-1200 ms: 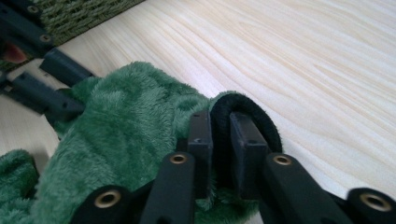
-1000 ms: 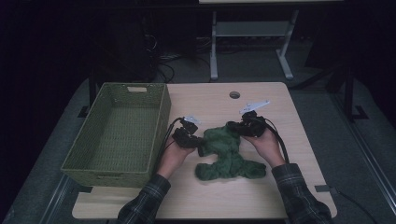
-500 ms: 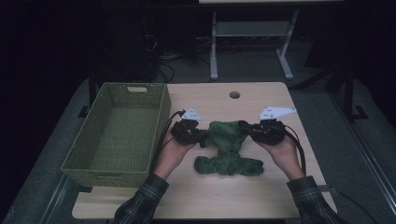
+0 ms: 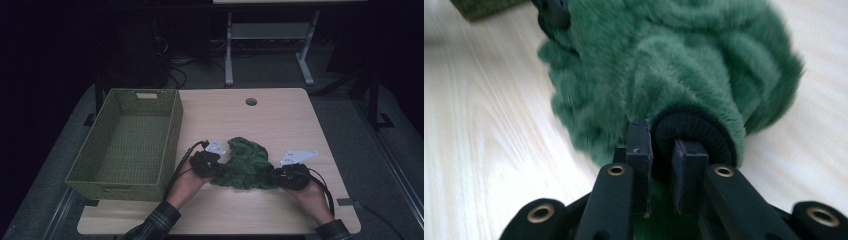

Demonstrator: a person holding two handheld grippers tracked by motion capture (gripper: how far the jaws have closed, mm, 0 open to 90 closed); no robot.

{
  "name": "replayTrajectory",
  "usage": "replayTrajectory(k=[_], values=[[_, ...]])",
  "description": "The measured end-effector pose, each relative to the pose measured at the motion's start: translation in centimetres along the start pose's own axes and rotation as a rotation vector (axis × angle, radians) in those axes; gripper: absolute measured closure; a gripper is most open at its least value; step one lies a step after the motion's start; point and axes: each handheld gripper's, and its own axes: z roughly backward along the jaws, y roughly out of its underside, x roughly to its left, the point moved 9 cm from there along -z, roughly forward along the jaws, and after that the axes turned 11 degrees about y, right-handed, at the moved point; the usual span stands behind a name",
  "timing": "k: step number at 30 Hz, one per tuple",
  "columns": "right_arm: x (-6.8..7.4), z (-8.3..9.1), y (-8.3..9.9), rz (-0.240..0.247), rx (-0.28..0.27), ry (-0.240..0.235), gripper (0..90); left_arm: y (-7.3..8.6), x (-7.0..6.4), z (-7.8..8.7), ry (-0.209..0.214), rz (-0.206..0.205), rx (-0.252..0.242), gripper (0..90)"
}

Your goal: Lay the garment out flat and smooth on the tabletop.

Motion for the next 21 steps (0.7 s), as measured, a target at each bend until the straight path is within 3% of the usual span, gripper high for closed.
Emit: replayTrajectory(k=[1,4,11,17,21], values=[[0.0,-0.5,0.7,-0.008,0.041,-0.005,80.6,0.1,0.2,-0.1,0.000,-0.006,0.009,87.1],[-0.1,-0.8,0.9,-0.013,0.053,-0.005,77.6,0.1,0.4,-0.4,0.001,0.007,-0.002,87.0],[-1.1,0.8,-0.3,-0.023,0.007,0.027,67.9,-0.1,0.2,-0.4,0.005,-0.008,0.003,87.1],[-2.8,2.7,-3.0,-0.029,-0.058,0.059,66.7,-0.1,0.1,-0.5,0.006,-0.014,0.002,87.1],[-3.8,2.5,-5.9,-0.026,-0.083,0.073,66.3,-0.2,0.2,-0.5,0.005,-0.014,0.001,87.1]])
